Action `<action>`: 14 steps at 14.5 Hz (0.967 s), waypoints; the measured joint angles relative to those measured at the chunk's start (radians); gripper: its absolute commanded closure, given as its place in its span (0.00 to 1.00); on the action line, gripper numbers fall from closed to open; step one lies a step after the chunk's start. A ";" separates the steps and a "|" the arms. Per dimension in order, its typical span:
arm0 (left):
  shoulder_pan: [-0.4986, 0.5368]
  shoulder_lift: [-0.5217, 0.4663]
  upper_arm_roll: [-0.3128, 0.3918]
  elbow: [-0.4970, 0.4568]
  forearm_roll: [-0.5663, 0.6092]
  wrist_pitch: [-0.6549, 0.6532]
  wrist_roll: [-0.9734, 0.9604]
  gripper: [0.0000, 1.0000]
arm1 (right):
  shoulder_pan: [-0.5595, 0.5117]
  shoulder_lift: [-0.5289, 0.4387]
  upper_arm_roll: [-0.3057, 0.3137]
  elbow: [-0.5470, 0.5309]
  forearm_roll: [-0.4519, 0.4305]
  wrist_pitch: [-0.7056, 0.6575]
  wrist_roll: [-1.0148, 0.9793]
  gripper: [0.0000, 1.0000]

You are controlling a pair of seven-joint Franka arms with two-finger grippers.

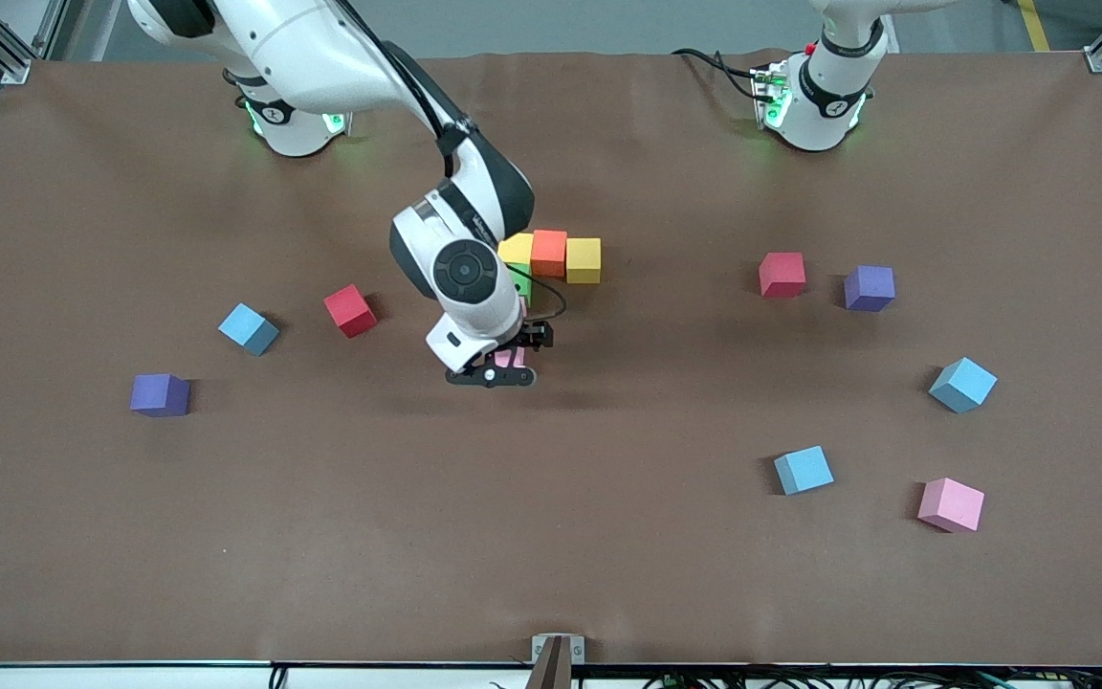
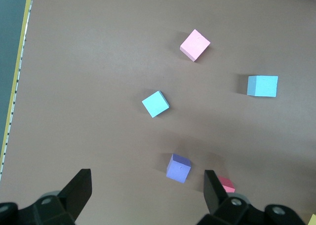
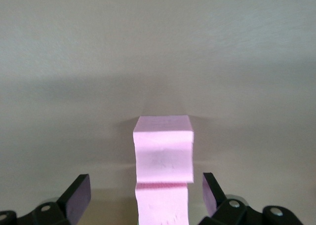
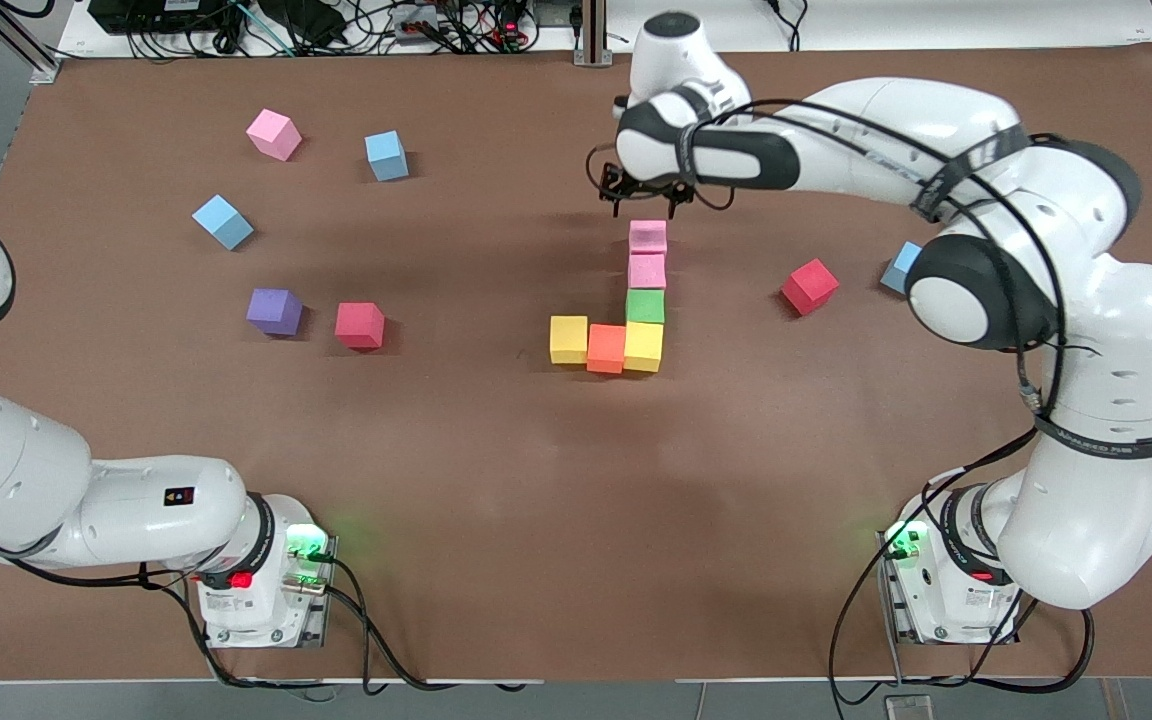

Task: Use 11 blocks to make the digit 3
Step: 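Reach the right gripper to the red block beside the blue block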

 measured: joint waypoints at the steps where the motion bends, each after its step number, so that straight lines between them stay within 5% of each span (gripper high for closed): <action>1: 0.003 0.000 0.000 0.000 0.000 0.000 0.000 0.00 | -0.007 -0.028 -0.014 0.000 0.000 -0.030 0.013 0.00; 5: 0.023 0.000 0.001 0.000 0.000 0.000 0.000 0.00 | -0.105 -0.090 -0.078 -0.017 -0.005 -0.140 -0.012 0.00; 14: 0.029 0.003 0.000 -0.001 0.000 -0.001 0.001 0.00 | -0.210 -0.209 -0.083 -0.265 -0.098 -0.133 -0.328 0.00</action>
